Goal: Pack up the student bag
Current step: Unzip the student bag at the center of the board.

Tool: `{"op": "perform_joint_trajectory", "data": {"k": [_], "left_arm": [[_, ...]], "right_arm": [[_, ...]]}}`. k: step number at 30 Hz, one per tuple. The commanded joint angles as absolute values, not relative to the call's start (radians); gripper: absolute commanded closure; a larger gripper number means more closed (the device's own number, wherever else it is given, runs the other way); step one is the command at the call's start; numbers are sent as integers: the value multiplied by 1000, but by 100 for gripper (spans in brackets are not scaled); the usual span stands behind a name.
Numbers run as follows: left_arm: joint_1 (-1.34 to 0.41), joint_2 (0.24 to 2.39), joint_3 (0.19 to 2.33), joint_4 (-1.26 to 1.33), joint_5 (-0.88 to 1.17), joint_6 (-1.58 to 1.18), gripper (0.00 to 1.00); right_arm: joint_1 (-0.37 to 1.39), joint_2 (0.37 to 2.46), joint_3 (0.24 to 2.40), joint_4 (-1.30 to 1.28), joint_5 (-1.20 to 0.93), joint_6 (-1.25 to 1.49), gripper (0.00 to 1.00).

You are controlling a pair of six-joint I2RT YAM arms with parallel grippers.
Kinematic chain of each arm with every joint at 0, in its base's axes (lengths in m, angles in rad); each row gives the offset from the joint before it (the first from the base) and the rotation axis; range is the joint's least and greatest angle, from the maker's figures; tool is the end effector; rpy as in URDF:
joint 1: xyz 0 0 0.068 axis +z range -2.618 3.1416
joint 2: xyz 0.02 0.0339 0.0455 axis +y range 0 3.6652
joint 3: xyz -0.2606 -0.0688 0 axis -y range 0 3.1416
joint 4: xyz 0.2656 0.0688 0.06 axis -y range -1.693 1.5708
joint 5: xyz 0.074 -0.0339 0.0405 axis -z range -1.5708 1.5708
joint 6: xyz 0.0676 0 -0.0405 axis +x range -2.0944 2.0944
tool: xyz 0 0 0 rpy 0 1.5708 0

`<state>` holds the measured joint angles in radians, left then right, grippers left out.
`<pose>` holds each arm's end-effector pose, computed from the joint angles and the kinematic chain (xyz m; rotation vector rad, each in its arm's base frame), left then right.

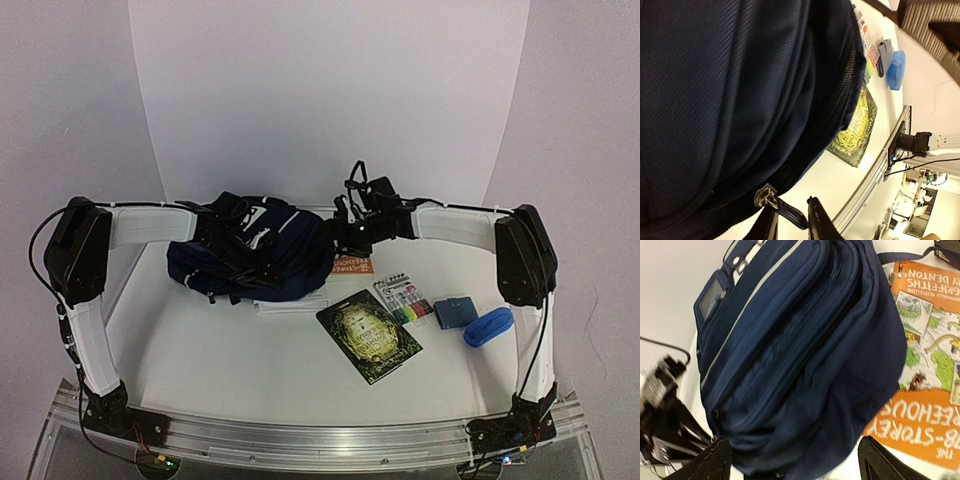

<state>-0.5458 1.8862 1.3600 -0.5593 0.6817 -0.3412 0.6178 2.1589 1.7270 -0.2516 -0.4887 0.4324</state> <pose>0.3366 -0.2542 0.1678 0.5230 2.7213 -1.1776 0.4174 0.3355 0.1892 -0.5022 2.3486 1.0828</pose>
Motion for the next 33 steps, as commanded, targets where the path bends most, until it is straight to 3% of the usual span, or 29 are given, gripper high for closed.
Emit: {"op": "perform_joint_trajectory", "data": {"k": [1,5,12,18,33], "left_arm": [[-553,1859,1415,-555,713,-335,66],[-542,1810,1402,-561,714,-337,55],[-441,1708,1312,-513,724,-412,48],[-369,1588,1220,-505,590,-472,41],[-355,1517,1169,-573,418,-506,37]], "right_arm": [[614,2039,1676,-278,-466,306,13],[628,1979,1635,-282,-452,280,15],[751,1894,1568,-280,-363,170,20],[863,1944,1633,-281,-297,106,22],[925,2219,1895,-416,-223,9,35]]}}
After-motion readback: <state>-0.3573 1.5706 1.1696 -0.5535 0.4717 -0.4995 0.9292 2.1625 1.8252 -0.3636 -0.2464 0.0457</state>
